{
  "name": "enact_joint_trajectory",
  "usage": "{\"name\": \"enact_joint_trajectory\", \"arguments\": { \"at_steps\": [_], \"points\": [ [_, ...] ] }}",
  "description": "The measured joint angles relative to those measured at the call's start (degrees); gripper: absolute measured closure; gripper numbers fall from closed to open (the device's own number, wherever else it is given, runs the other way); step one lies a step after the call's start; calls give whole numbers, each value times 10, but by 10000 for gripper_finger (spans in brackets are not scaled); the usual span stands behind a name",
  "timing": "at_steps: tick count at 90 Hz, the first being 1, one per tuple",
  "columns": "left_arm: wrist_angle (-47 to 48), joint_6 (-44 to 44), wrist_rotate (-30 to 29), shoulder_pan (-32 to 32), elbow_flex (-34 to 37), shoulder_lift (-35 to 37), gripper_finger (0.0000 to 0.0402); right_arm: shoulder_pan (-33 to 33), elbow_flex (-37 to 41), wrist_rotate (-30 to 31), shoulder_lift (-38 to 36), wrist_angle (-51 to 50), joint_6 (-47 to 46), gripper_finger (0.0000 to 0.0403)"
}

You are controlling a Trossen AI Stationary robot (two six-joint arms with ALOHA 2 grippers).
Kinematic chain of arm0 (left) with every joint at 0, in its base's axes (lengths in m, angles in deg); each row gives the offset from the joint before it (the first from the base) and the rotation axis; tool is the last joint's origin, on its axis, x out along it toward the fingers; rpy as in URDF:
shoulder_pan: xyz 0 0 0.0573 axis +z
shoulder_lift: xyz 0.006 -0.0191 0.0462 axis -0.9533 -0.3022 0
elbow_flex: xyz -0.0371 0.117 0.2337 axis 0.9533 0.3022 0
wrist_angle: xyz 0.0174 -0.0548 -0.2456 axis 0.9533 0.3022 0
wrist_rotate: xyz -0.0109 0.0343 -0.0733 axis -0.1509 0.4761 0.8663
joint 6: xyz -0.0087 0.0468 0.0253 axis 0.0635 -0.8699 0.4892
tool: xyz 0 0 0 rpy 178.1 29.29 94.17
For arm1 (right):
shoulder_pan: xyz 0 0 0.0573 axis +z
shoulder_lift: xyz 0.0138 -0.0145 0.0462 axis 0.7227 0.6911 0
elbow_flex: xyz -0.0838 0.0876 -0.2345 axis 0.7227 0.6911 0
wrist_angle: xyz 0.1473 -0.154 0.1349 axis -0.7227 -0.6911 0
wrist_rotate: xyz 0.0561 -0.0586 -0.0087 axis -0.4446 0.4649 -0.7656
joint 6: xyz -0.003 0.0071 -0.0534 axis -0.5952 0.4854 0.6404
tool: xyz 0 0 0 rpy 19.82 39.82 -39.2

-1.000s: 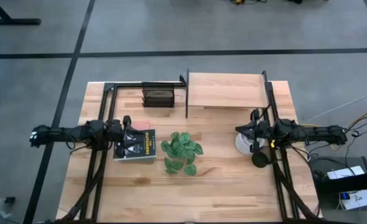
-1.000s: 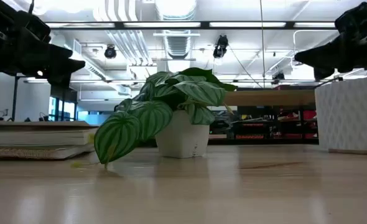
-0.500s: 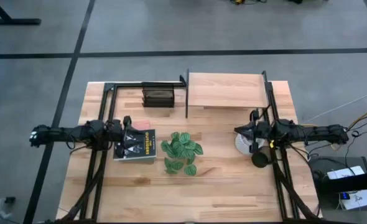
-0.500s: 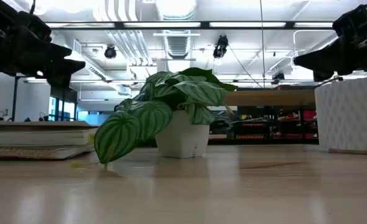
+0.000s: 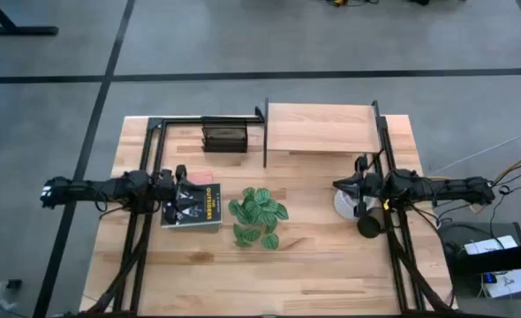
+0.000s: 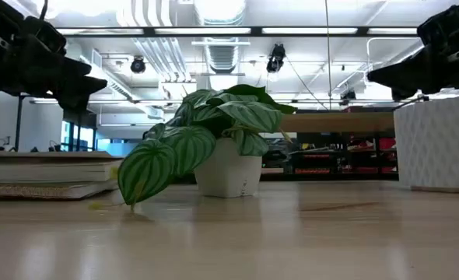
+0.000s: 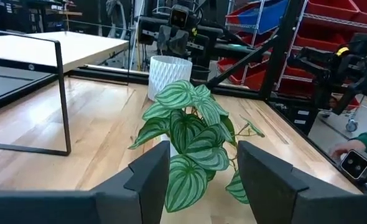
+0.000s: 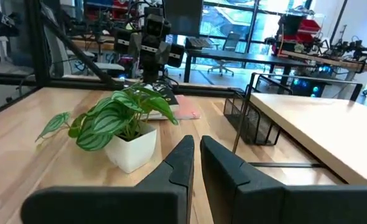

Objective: Stock shelves
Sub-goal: Return to Home Position

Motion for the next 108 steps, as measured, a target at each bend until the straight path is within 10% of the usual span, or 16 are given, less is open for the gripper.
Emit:
{"name": "enact_joint_trajectory", "arguments": {
  "at_steps": [108],
  "points": [
    [0, 0, 0, 0, 0, 0, 221, 0, 0, 0, 0, 0, 0, 389]
  ]
}}
